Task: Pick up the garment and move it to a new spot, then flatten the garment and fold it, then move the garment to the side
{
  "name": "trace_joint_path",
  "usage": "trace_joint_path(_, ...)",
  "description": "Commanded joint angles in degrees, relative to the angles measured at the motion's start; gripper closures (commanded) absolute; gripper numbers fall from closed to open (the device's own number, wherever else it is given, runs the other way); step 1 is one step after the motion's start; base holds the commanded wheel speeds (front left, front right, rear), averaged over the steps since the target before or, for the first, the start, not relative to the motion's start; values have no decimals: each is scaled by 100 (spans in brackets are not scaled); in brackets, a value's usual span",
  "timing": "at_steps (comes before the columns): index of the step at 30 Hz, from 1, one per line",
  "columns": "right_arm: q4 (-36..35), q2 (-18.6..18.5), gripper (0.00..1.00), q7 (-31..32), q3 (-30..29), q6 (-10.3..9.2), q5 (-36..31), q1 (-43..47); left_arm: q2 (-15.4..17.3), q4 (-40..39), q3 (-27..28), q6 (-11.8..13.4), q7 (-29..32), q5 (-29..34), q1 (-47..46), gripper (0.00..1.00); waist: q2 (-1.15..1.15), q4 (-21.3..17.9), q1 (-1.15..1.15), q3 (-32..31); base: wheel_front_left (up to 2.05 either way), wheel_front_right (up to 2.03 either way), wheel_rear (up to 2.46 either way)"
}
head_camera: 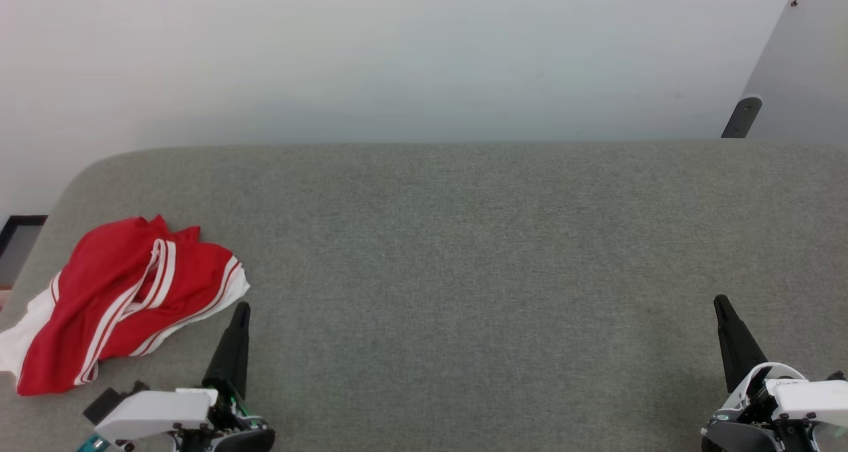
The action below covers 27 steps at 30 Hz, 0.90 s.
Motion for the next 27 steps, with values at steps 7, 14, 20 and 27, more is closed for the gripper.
trace_joint_path(7, 3, 21, 100, 1, 9, 0, -7, -24, -5, 8, 6, -22, 9, 19, -57, 100, 0, 0, 0, 0, 0, 0, 0)
trace_joint_path(14, 3, 21, 100, 1, 9, 0, -7, -24, -5, 8, 6, -22, 9, 19, -57, 100, 0, 0, 0, 0, 0, 0, 0)
trace_joint_path(20, 3, 21, 100, 1, 9, 0, -7, -24, -5, 8, 6, -22, 9, 19, -57, 100, 0, 0, 0, 0, 0, 0, 0)
trace_joint_path(27, 0, 0, 0, 1, 0, 0, 0, -1, 1, 0, 1, 0, -2, -1, -1, 0, 0, 0, 0, 0, 0, 0, 0)
